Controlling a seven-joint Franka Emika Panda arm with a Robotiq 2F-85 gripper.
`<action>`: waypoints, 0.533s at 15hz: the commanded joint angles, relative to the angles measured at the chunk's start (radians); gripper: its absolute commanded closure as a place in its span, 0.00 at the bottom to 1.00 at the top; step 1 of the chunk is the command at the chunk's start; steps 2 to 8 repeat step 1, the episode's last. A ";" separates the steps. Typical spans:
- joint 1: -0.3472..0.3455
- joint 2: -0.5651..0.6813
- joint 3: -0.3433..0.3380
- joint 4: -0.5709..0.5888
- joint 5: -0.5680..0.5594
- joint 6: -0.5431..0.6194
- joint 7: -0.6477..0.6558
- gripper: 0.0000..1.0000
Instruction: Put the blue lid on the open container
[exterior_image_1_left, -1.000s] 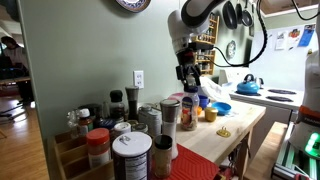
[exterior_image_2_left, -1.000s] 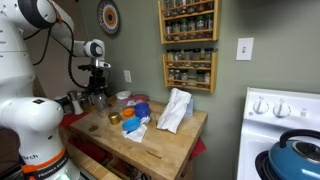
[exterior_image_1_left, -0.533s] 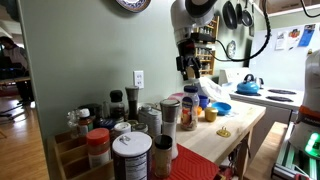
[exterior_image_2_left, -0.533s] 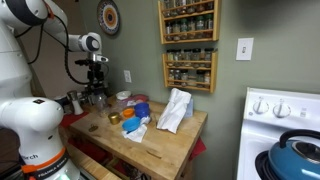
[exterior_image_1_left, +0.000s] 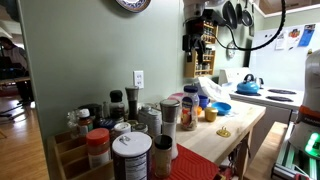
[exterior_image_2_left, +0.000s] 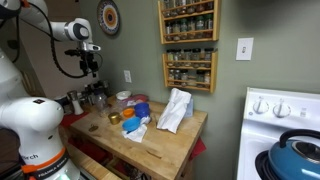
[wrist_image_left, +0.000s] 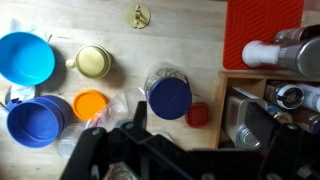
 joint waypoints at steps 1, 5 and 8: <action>-0.013 -0.005 0.011 -0.003 0.003 -0.003 -0.003 0.00; -0.013 -0.005 0.011 -0.003 0.003 -0.003 -0.003 0.00; -0.013 -0.005 0.011 -0.003 0.003 -0.003 -0.003 0.00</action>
